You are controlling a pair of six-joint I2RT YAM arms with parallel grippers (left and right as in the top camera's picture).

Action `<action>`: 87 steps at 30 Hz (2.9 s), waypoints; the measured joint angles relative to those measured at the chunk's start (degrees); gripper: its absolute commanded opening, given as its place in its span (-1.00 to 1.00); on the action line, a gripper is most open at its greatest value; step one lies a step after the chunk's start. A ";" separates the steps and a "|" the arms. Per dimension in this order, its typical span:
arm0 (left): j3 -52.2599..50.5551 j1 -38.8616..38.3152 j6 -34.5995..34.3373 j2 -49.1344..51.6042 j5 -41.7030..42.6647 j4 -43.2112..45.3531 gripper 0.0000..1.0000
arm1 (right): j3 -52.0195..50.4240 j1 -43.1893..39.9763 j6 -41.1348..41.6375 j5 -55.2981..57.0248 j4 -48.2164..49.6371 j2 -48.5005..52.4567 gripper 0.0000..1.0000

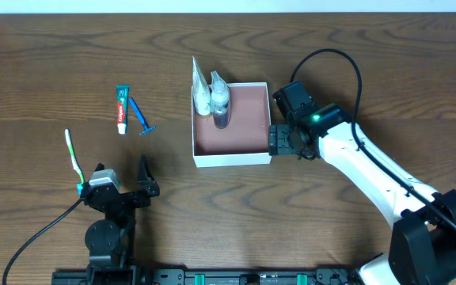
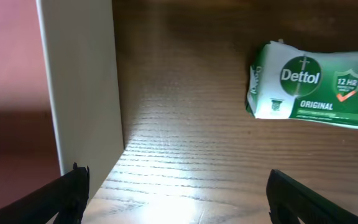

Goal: Pack container
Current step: 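Move the right gripper down over the green Dettol soap bar, then close the right gripper on the soap bar and lift it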

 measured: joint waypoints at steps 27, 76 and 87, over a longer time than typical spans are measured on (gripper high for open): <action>0.00 0.00 0.00 0.00 -0.02 0.02 0.96 | 0.00 -19.65 -16.79 -4.07 2.97 3.65 0.99; 0.00 0.02 0.00 0.00 -0.02 0.02 0.96 | -0.04 -19.56 37.40 -1.46 7.63 15.02 0.62; 0.00 0.00 0.00 0.00 0.00 0.00 0.96 | 0.00 -19.54 35.34 -1.99 7.63 15.17 0.25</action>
